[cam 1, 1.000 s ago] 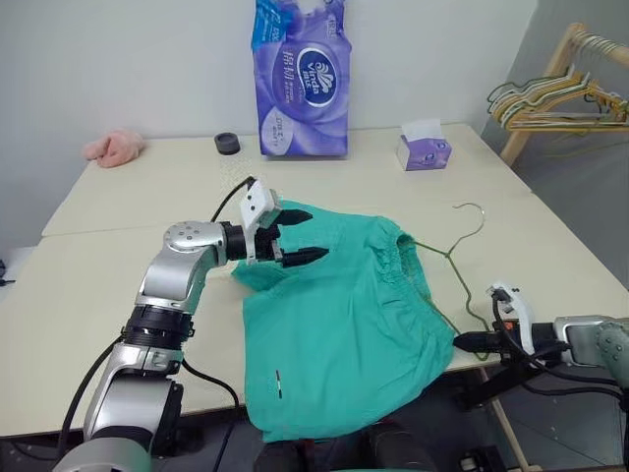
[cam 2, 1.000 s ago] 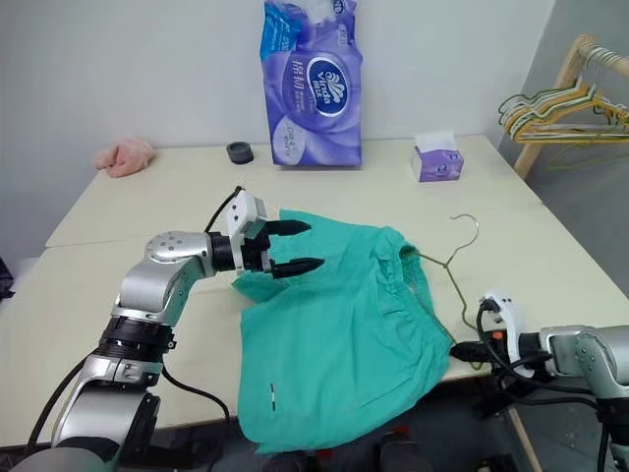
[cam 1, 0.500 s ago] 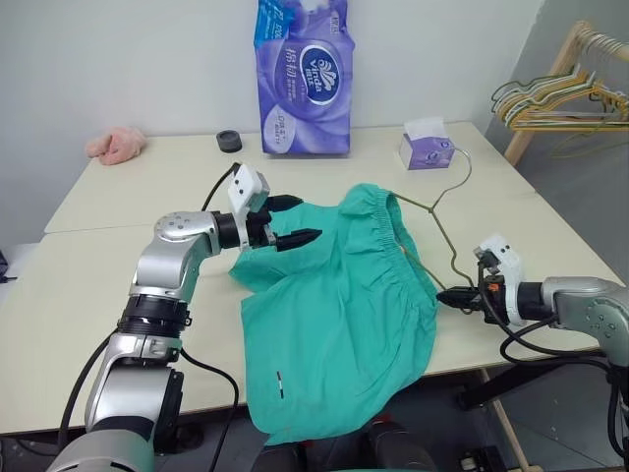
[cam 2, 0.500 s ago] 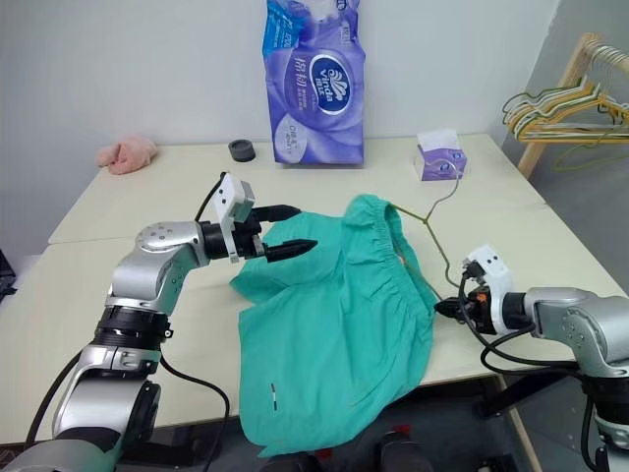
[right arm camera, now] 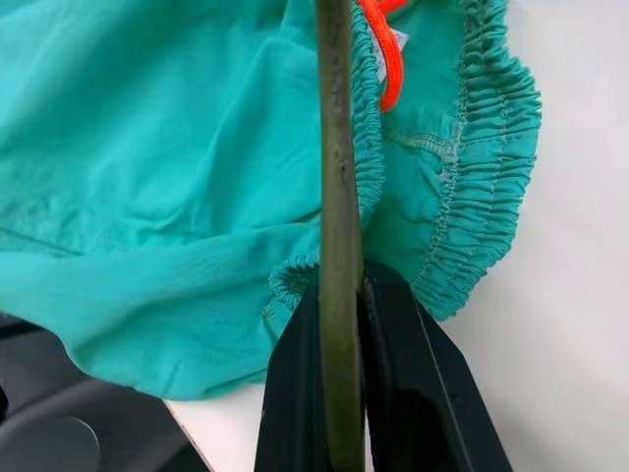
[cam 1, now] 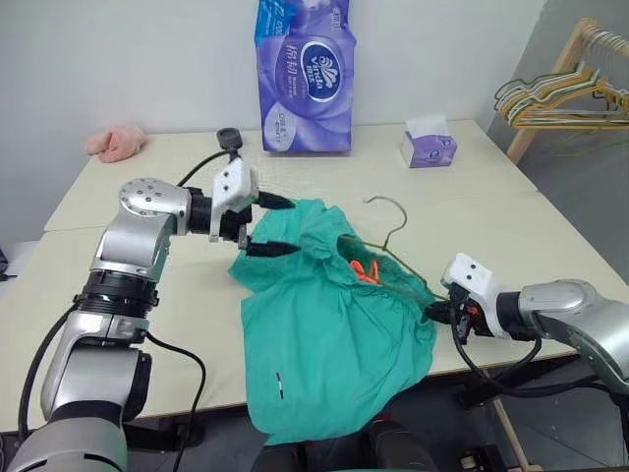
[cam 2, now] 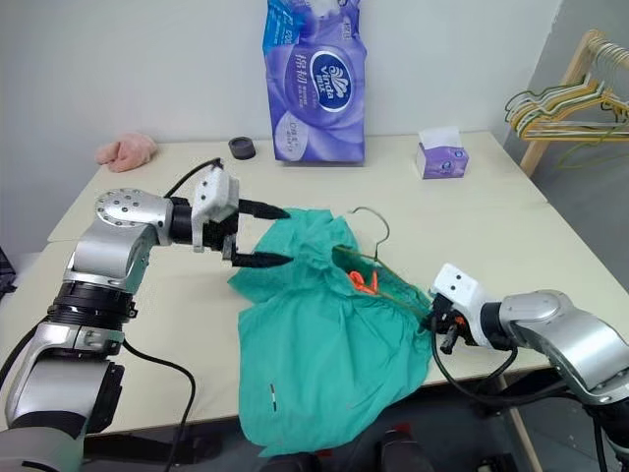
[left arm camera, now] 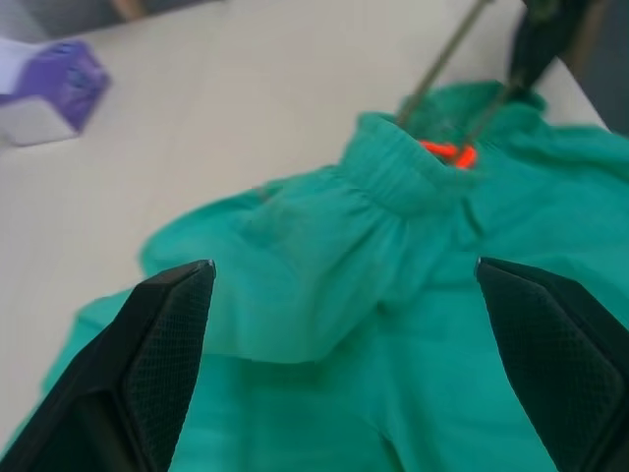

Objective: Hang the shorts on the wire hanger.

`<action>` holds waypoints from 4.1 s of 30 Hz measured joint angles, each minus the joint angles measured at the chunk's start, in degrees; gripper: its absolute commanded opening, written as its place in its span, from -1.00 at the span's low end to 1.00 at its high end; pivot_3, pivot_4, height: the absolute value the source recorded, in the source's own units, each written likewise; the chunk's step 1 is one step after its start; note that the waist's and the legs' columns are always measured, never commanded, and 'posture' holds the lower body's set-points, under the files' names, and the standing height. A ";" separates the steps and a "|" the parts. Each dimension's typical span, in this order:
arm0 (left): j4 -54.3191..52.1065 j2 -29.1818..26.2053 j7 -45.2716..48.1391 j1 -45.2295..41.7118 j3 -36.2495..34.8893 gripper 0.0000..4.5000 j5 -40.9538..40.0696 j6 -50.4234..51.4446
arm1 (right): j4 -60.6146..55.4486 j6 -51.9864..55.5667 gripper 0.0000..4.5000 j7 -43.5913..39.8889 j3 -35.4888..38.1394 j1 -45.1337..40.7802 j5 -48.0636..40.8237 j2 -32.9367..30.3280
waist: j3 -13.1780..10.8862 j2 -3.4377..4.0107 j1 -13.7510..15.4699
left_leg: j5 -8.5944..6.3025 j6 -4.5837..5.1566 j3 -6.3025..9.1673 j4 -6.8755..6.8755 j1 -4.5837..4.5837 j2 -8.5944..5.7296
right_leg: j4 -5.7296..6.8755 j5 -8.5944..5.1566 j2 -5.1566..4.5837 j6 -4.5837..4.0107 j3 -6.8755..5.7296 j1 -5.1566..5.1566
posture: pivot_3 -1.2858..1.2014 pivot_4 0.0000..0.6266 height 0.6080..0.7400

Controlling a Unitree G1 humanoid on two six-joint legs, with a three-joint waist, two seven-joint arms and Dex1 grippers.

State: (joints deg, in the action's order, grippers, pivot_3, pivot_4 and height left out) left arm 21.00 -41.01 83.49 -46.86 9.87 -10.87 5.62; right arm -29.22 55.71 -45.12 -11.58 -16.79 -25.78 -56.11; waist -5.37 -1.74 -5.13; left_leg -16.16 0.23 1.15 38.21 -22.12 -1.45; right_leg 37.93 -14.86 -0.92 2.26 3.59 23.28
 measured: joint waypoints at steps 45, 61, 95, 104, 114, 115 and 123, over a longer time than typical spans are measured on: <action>16.98 10.63 3.59 -0.16 5.28 -0.08 5.71 -11.01 | -6.65 -3.52 -1.00 -4.32 -1.78 -0.96 6.65 -1.87 | 0.03 0.03 -1.57 | -0.01 0.04 0.10 0.70 -0.27 0.00 | 0.20 0.06 0.01 0.06 -0.11 -0.03 | -0.14 -0.82 1.00; 11.10 9.76 7.29 2.55 5.55 -0.98 5.75 -9.97 | -6.46 -6.83 -0.89 -5.46 -0.98 -0.67 10.04 -2.93 | 0.06 0.07 -1.61 | -0.01 0.04 0.12 0.71 -0.27 0.00 | 0.23 0.08 0.01 0.03 -0.13 -0.03 | -0.13 -0.82 1.00; 12.79 9.42 1.70 0.99 3.23 -1.00 5.31 -6.22 | -4.84 -3.82 1.00 13.36 17.09 21.74 3.35 24.82 | 0.24 0.16 -1.71 | -0.01 0.03 -0.02 0.77 0.07 -0.04 | 0.81 0.05 0.12 0.09 0.15 -0.08 | -0.12 -0.82 1.00; 12.17 9.08 2.20 1.23 3.23 -1.00 5.25 -6.07 | -0.84 -1.11 -0.02 13.26 14.87 18.36 0.39 25.92 | 0.24 0.16 -1.85 | -0.01 0.03 -0.02 0.76 0.07 -0.03 | 0.81 0.05 0.15 0.10 0.15 -0.07 | -0.11 -0.82 1.00; 8.67 6.94 3.63 2.31 3.19 -1.00 3.54 -3.39 | 0.82 0.26 -1.00 15.10 17.72 16.22 -2.09 26.90 | 0.24 0.16 -1.92 | -0.01 0.03 -0.02 0.76 0.07 -0.03 | 0.82 0.05 0.14 0.10 0.16 -0.07 | -0.11 -0.85 1.00; 7.81 6.55 4.12 2.62 3.17 -1.00 2.80 -2.40 | 0.99 0.35 -1.00 15.33 18.50 16.02 -2.35 26.90 | 0.24 0.16 -1.94 | -0.01 0.03 -0.02 0.76 0.06 -0.03 | 0.82 0.05 0.14 0.10 0.16 -0.07 | -0.11 -0.85 1.00; 0.51 1.96 8.25 3.64 3.42 -1.00 -2.24 6.56 | 4.26 2.47 -1.00 17.19 24.82 13.38 -4.98 27.35 | 0.26 0.19 -2.13 | -0.01 0.03 -0.02 0.75 0.07 -0.03 | 0.83 0.05 0.14 0.09 0.16 -0.07 | -0.11 -0.86 1.00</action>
State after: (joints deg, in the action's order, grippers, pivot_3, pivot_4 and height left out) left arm 21.51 -39.06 91.73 -43.22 13.29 -13.11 12.18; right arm -24.96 58.18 -27.93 13.24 -3.41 -30.76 -28.76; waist -5.10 -1.55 -7.26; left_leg -16.17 0.27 1.13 38.96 -22.05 -1.48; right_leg 38.76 -14.81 -0.78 2.35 3.75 23.22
